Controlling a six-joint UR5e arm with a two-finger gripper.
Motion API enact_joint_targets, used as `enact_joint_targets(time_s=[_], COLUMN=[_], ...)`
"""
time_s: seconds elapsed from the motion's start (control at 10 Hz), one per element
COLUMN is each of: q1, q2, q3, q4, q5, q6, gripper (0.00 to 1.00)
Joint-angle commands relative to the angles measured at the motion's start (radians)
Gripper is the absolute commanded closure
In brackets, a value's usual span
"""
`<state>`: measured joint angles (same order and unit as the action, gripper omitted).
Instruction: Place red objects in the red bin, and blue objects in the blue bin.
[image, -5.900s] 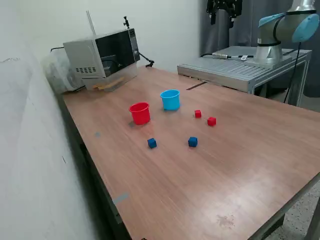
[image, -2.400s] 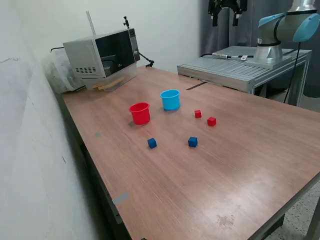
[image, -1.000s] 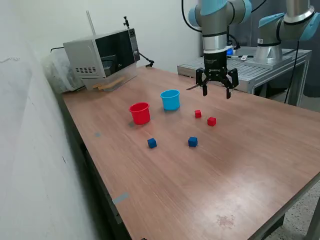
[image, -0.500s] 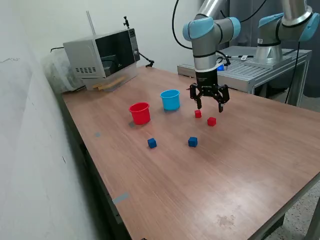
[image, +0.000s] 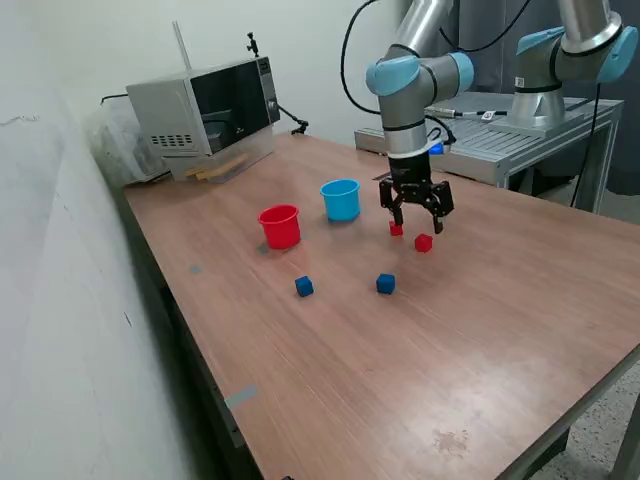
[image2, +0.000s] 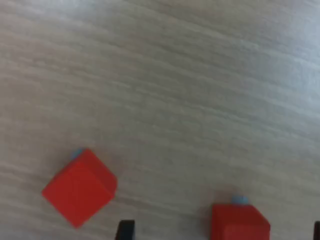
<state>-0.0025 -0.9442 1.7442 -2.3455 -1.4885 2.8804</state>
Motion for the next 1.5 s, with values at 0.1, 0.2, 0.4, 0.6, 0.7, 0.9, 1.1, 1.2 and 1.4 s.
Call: enact_joint_targets(time_s=[0.1, 0.2, 0.4, 0.6, 0.7, 0.9, 1.1, 1.2, 1.4], q1=[0.009, 0.009, 0.036, 0.071, 0.085, 0.081, 0.072, 0.072, 0.041], q2=[0.002, 0.002, 0.002, 0.002, 0.002, 0.004, 0.019, 0.033, 0.041], q3=[0.032, 0.031, 0.018, 0.018, 0.018, 0.006, -0.020, -0.029, -0.028], q4=[-0.026, -0.025, -0.021, -0.023, -0.023, -0.023, -0.023, -0.023, -0.028], q5=[0.005, 0.005, 0.004, 0.004, 0.004, 0.004, 0.004, 0.004, 0.004], q6=[0.013, 0.017, 0.017, 0.016, 0.016, 0.016, 0.014, 0.014, 0.014], gripper=[0.00, 0.00, 0.00, 0.00, 0.00, 0.00, 0.00, 0.00, 0.00])
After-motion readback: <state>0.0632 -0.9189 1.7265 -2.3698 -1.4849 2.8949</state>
